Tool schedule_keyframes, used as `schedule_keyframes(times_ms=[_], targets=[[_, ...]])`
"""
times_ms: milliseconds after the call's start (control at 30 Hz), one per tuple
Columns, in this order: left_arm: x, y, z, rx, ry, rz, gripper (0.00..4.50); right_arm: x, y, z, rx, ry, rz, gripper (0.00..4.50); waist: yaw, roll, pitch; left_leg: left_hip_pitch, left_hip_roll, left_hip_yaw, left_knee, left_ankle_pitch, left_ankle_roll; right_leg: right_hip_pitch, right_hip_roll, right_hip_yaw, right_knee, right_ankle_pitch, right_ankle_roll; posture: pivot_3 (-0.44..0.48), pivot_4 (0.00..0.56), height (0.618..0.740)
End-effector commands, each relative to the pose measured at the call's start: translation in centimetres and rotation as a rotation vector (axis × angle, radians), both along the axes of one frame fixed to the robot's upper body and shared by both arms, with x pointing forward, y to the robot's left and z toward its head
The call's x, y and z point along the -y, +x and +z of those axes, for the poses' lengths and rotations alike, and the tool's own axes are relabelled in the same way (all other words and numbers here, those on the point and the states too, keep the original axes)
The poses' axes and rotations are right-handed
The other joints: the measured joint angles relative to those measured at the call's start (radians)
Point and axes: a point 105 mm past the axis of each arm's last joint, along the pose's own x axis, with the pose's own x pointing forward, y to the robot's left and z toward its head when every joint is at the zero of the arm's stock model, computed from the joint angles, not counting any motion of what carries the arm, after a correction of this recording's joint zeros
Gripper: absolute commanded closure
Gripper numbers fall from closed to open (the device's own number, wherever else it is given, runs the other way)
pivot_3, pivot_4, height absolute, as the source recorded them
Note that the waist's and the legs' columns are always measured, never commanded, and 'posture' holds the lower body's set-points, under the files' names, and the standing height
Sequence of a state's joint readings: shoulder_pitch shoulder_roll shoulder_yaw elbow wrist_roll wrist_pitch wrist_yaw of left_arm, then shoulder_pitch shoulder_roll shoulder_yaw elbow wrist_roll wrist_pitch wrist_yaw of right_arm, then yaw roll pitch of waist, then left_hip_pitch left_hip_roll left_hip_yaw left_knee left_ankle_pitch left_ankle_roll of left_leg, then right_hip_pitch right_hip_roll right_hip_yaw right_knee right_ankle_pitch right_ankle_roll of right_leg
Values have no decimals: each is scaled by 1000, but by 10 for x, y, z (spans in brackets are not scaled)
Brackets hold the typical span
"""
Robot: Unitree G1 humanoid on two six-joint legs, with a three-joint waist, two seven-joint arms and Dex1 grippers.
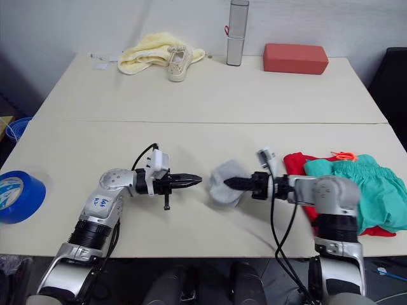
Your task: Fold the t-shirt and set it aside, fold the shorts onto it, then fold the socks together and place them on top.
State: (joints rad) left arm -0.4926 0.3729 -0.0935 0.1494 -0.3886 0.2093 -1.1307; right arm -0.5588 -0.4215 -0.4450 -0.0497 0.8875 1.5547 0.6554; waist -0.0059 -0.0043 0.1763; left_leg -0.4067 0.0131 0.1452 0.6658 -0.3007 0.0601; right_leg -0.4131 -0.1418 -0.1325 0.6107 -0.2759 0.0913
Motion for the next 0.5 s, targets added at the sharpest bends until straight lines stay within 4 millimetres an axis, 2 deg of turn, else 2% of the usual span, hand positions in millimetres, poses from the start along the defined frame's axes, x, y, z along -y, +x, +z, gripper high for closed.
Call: schedule_keyframes(times_ms=[33, 233, 333, 433, 500], targets=[[5, -16, 20, 30, -72, -85, 3925, 31, -14, 38, 156, 93, -131, 4225, 3, 0, 0, 0, 0, 0, 0, 0, 0, 0, 0, 0, 0, 0, 0, 0, 150, 740], [10, -34, 46, 102, -158, -180, 2039, 100, -39, 87, 385, 222, -644, 4225, 6, 0, 0, 1, 0, 0, -1, 0, 0, 0, 1, 0, 0, 0, 0, 0, 150, 740], [11, -39, 51, 111, -160, -201, 1042, 132, -60, 107, 396, 354, -905, 4225, 4, 1, 0, 1, 0, 2, -3, 0, 0, 1, 2, 1, -1, 0, 0, 0, 150, 740], [11, -41, 53, 115, -158, -205, 117, 160, -81, 105, 361, 450, -1133, 4225, 4, 1, 0, 2, 0, 2, -3, 0, 0, 1, 5, 3, -3, 0, 0, 0, 150, 740], [11, -40, 53, 118, -163, -200, 0, 175, -90, 97, 344, 497, -1251, 4225, 4, 1, 0, 3, 1, 2, -3, 0, 0, 2, 8, 4, -4, 0, 0, 0, 150, 740]])
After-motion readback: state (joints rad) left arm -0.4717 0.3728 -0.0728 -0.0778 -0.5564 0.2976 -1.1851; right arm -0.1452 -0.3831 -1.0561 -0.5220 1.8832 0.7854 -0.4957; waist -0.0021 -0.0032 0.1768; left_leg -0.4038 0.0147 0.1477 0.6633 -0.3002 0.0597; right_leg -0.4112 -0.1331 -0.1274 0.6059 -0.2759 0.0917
